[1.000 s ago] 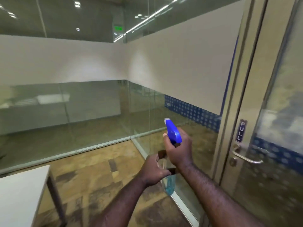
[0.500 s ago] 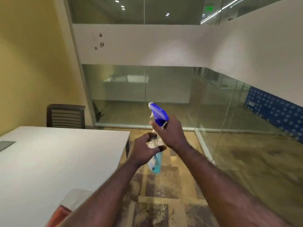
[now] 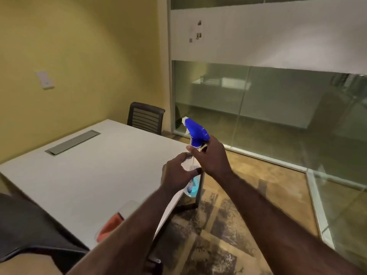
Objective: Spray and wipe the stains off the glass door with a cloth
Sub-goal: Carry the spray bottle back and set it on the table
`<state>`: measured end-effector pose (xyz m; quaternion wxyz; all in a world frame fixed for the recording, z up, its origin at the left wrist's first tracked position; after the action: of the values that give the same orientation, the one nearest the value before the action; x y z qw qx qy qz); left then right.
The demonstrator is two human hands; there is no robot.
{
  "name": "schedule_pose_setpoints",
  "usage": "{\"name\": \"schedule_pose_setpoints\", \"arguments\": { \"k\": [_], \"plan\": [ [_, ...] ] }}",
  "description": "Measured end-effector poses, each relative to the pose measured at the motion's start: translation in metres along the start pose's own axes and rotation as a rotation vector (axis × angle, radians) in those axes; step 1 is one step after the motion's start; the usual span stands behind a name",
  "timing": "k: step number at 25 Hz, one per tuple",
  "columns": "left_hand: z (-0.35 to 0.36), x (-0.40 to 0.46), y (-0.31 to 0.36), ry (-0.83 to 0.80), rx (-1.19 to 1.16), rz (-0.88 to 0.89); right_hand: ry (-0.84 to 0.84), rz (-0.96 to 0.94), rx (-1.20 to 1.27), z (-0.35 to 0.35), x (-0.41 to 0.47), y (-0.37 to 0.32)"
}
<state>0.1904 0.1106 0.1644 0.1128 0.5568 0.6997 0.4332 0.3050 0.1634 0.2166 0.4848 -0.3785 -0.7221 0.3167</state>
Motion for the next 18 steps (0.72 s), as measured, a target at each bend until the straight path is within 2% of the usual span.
{"name": "schedule_pose_setpoints", "arguments": {
  "k": [6, 11, 18],
  "plan": [
    [0.003, 0.013, -0.067, -0.038, 0.043, -0.212, -0.142, 0.133, 0.000, 0.073, 0.006, 0.039],
    [-0.001, 0.030, -0.134, -0.207, 0.104, -0.260, -0.207, 0.188, -0.036, 0.133, 0.008, 0.077],
    [0.006, 0.045, -0.218, -0.271, 0.066, -0.408, -0.239, 0.315, 0.008, 0.204, 0.004, 0.130]
  ]
}}
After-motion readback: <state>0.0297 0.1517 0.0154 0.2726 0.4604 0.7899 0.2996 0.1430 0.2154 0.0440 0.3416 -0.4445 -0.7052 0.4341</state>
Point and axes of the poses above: each hand's wrist, its own x-axis towards the middle knuckle, its own z-axis out of the palm, y = z × x, the point moved 1 cm from there along x, towards the middle knuckle, and after that the axes turned 8 degrees about x, right-handed, at the moved point
